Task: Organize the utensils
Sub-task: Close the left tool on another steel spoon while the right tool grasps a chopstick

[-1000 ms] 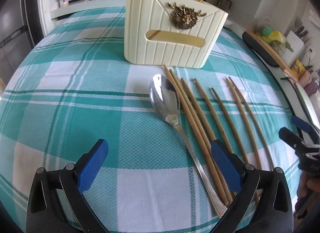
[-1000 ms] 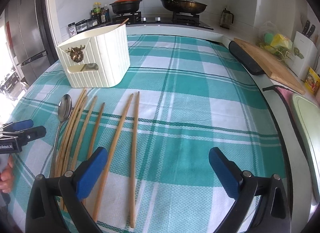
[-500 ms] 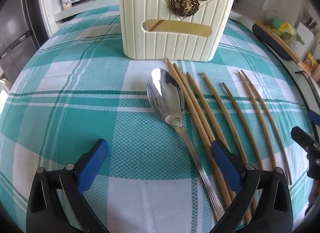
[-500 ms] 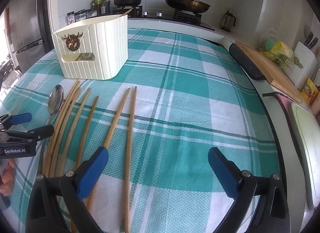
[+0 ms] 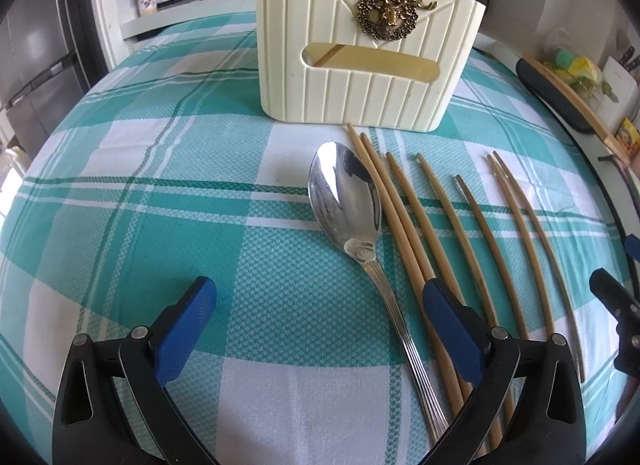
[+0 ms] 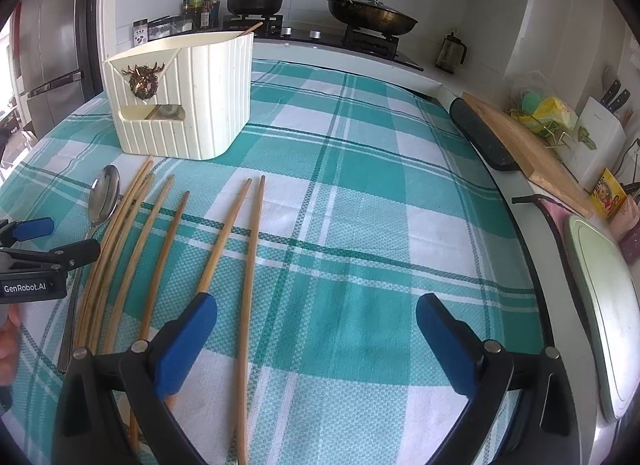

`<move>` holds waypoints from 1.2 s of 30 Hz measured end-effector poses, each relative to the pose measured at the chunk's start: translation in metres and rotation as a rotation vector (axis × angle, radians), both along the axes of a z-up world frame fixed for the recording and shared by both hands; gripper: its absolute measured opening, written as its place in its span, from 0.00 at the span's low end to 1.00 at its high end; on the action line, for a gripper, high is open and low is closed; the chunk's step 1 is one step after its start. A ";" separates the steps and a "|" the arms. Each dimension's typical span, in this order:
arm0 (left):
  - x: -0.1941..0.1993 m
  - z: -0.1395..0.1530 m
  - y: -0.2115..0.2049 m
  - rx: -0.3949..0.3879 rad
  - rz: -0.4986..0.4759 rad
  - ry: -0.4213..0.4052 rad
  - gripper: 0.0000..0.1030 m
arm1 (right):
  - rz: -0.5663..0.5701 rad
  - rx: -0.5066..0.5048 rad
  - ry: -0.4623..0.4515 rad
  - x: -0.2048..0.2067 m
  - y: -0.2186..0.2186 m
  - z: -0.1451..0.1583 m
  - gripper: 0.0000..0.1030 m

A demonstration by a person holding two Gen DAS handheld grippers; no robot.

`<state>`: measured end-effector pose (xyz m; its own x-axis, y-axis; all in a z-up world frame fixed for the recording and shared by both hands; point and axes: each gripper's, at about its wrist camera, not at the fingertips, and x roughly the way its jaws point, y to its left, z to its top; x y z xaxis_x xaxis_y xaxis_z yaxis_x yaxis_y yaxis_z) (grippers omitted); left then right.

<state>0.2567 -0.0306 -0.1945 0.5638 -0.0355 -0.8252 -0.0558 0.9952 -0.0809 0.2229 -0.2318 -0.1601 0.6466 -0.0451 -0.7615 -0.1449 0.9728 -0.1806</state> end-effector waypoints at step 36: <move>0.004 0.000 0.030 0.125 -0.221 0.088 0.99 | 0.210 0.044 0.345 0.067 0.024 -0.026 0.48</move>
<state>0.2611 -0.0006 -0.1948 0.4797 -0.0448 -0.8763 0.1628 0.9859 0.0387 0.2902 -0.2080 -0.1864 0.3441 0.0987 -0.9337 -0.3864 0.9212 -0.0450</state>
